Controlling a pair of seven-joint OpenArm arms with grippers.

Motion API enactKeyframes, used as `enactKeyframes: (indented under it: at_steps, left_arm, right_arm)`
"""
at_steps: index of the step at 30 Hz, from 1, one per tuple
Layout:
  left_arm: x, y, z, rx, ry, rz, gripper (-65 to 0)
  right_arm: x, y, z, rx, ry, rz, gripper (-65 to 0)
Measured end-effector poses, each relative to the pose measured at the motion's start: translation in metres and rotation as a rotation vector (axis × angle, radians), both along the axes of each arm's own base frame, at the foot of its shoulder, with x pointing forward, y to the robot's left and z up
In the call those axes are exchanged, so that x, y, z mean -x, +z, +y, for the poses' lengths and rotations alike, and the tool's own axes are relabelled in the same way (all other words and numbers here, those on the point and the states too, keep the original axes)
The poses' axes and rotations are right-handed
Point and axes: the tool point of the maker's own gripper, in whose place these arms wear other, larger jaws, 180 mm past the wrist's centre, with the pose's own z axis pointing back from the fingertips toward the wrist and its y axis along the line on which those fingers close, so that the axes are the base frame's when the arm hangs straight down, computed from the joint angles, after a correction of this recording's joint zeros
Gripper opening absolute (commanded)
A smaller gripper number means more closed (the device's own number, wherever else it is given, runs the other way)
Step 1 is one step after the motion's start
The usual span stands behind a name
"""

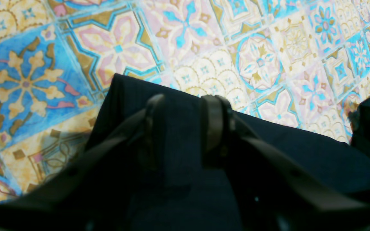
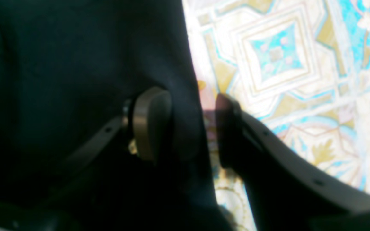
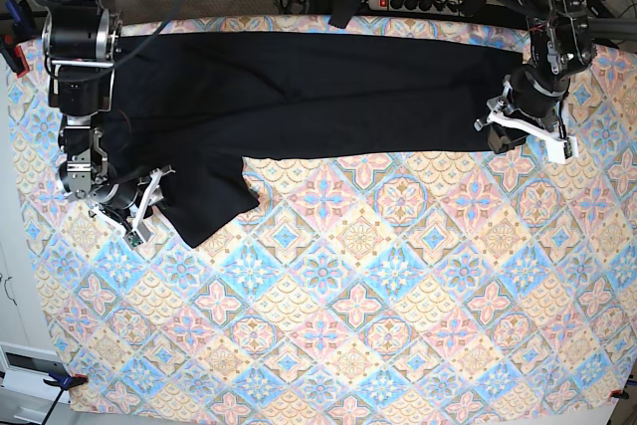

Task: Fold the T-shirt properly

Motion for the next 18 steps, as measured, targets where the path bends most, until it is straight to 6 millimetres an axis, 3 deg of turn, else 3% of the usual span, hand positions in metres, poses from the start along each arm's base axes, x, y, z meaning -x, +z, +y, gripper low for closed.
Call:
enactKeyframes:
  at_steps: [4, 7, 14, 18]
  left_arm:
    - [0.0, 0.0, 0.0, 0.0, 0.0, 0.0, -46.0]
    - [0.0, 0.0, 0.0, 0.0, 0.0, 0.0, -46.0]
    - [0.0, 0.0, 0.0, 0.0, 0.0, 0.0, -46.0]
    - [-0.001, 0.001, 0.0, 0.001, 0.0, -0.002, -46.0]
  right_arm:
    - [0.009, -0.007, 0.018, -0.018, 0.052, -0.018, -38.2]
    - [0.011, -0.008, 0.018, -0.011, 0.063, -0.011, -39.9]
    - [0.011, -0.008, 0.019, -0.014, 0.067, -0.011, -61.2]
    - [0.01, -0.007, 0.019, -0.014, 0.066, -0.014, -63.1]
